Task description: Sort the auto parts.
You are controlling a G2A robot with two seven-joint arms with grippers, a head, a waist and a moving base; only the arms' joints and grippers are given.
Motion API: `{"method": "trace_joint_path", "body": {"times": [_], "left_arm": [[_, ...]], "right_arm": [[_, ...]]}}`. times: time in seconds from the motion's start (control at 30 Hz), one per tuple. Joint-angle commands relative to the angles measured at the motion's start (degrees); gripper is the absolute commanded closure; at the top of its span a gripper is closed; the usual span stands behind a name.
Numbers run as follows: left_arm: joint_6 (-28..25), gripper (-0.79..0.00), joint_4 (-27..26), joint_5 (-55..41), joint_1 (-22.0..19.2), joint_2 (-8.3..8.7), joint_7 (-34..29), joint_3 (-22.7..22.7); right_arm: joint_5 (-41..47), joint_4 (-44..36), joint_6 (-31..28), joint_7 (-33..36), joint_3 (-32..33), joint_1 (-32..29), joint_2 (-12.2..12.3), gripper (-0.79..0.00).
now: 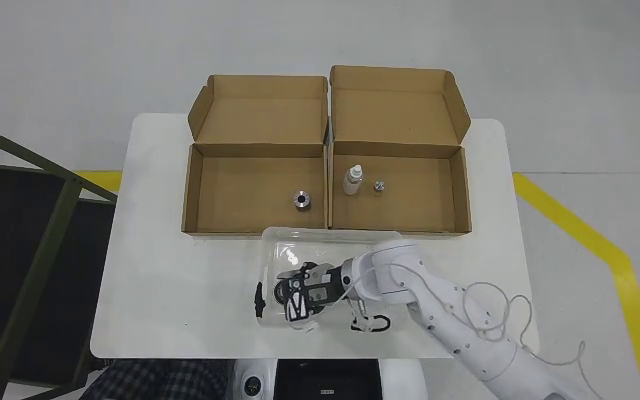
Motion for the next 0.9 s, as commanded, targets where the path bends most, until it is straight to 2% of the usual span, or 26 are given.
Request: {"method": "trace_joint_path", "body": {"times": [0.0, 0.87], "left_arm": [[0.0, -0.785, 0.0, 0.0, 0.0, 0.00, 0.0, 0.0], [0.0, -0.785, 0.0, 0.0, 0.0, 0.00, 0.0, 0.0]], "right_arm": [[0.5, -1.8, -0.9, 0.0, 1.3, -0.8, 0.5, 0.000], [7.5, -13.3, -1.3, -7.2, 19.8, -9.0, 5.4, 0.000]]}}
